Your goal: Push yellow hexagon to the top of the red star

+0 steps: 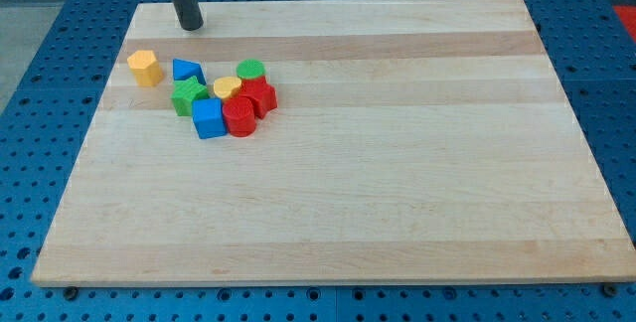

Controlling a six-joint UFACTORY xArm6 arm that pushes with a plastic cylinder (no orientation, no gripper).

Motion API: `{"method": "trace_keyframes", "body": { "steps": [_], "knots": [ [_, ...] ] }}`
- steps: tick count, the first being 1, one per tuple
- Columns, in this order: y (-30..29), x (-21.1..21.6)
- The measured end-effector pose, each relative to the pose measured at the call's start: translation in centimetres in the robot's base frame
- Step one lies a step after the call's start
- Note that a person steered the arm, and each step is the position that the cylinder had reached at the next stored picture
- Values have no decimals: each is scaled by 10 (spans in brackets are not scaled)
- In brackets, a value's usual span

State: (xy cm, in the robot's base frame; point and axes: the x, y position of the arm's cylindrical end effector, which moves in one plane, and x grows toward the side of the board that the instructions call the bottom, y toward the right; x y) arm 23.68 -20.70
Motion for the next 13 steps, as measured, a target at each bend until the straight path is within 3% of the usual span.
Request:
{"method": "trace_keyframes", "body": {
  "steps": [2, 4, 5, 8, 9, 13],
  "knots": [
    [-96, 16],
    [-94, 26],
    [-62, 100],
    [-59, 116],
    [34, 119],
    [99, 118]
  ]
}}
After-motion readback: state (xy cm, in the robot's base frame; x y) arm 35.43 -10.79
